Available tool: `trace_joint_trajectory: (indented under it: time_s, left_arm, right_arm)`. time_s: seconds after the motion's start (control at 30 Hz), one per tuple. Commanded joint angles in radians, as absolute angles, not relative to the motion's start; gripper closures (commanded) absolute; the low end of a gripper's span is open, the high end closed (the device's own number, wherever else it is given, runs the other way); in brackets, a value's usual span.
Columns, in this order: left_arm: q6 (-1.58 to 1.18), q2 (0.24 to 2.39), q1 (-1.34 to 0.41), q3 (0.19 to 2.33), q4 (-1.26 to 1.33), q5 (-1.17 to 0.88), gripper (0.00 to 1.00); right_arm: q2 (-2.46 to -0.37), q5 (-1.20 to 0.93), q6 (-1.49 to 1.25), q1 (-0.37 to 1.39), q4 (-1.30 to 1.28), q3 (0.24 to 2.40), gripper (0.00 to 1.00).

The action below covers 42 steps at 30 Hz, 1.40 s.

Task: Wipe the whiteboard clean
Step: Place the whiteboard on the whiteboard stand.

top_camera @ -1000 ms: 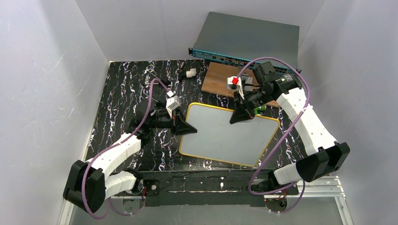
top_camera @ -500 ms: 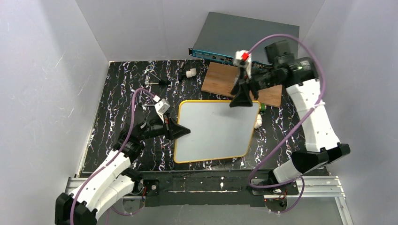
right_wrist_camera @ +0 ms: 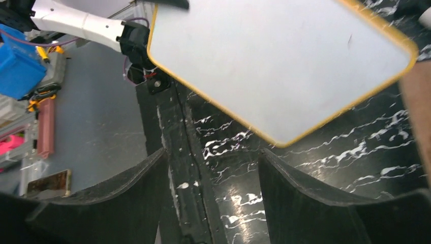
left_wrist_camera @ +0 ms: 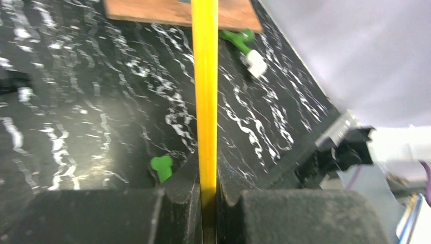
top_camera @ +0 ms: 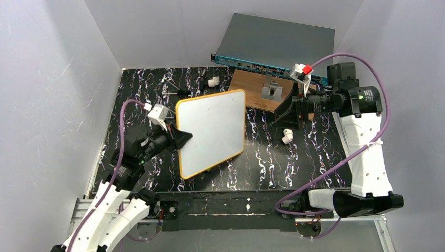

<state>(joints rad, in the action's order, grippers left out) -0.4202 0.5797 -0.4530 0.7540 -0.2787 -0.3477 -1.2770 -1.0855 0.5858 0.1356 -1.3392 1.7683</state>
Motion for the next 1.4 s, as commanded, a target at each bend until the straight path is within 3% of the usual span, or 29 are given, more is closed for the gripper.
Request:
trace_joint_trajectory:
  time_s: [0.0,0.23,0.6,1.0,1.37]
  left_arm:
    - [-0.360,0.613,-0.446,0.942,-0.298,-0.068,1.00]
    - [-0.226,0.709,-0.446,1.086,-0.276,0.093,1.00]
    - [-0.060,0.916,-0.426,1.224,-0.113,0.251,1.00]
    - [-0.087,1.126,-0.235,1.364,0.051,0.170,1.00]
    - [-0.117,1.276,-0.152,1.358,0.231,0.098,1.00]
  right_arm:
    - [-1.229,-1.162,0.548,0.103,-1.227,1.637,0.29]
    - [-1.093,-1.172,0.446,0.080,-1.015,1.363,0.26]
    - [-1.083,-1.189,0.431,0.066,-0.967,1.304,0.26]
    - [-1.087,-1.190,0.428,0.058,-0.961,1.296,0.26]
    - [-1.101,-1.185,0.426,0.052,-0.960,1.295,0.26]
